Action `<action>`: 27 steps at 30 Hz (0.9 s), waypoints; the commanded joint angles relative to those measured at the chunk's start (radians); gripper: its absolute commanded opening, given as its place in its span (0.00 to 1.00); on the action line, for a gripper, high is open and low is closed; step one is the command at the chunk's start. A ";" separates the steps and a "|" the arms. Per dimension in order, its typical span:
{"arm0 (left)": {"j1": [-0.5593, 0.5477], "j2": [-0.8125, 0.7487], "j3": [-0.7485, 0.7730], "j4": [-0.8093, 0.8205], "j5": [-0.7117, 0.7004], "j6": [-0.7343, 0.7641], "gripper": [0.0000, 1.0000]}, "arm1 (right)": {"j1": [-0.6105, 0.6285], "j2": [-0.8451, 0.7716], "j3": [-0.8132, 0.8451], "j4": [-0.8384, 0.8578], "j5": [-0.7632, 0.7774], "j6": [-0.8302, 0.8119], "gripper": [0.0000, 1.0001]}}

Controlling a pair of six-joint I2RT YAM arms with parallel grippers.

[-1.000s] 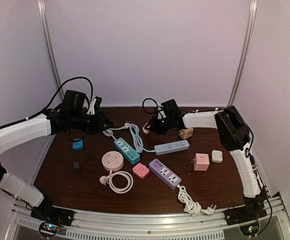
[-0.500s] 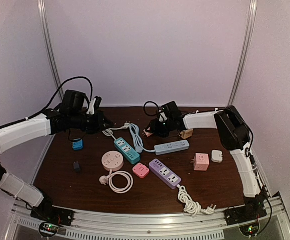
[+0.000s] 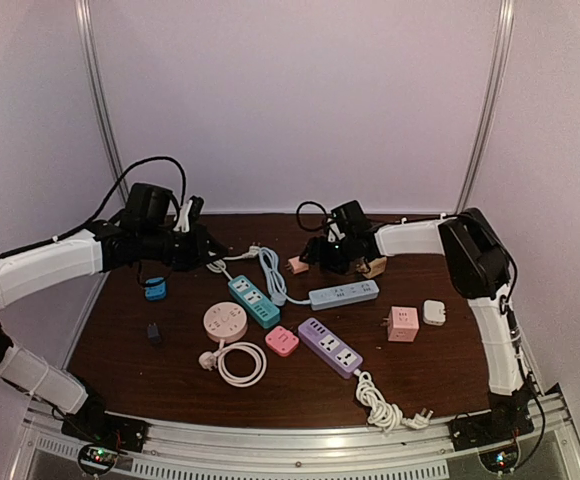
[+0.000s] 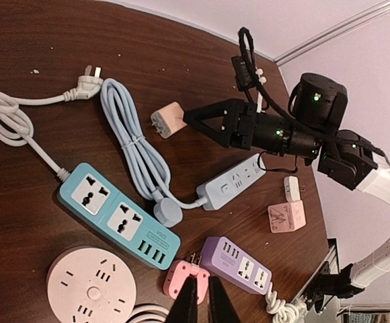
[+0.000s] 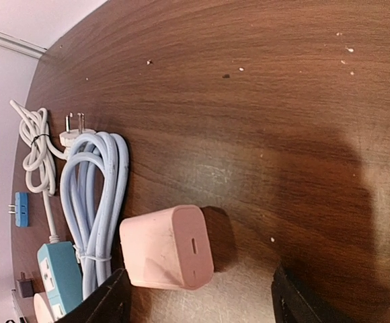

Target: Pull the plug off the socket

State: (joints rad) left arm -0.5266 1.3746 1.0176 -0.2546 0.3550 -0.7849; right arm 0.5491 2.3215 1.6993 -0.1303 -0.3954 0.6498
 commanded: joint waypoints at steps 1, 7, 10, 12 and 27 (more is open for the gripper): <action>-0.003 -0.009 -0.007 0.049 -0.015 0.009 0.11 | -0.005 -0.083 -0.023 -0.043 0.072 -0.049 0.73; -0.003 -0.017 -0.002 0.048 -0.042 0.041 0.32 | -0.002 -0.182 -0.063 -0.061 0.150 -0.104 0.81; -0.003 -0.026 0.001 0.050 -0.056 0.055 0.61 | -0.001 -0.250 -0.104 -0.053 0.186 -0.127 0.86; -0.003 -0.039 -0.002 0.053 -0.080 0.059 0.74 | 0.000 -0.293 -0.135 -0.046 0.211 -0.138 0.92; -0.001 -0.106 0.041 -0.125 -0.517 0.169 0.98 | -0.008 -0.724 -0.517 0.104 0.510 -0.270 1.00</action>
State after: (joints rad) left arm -0.5266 1.2964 1.0195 -0.3264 0.0135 -0.6739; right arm 0.5503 1.7035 1.2556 -0.0963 -0.0277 0.4503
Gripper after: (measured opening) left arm 0.976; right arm 0.995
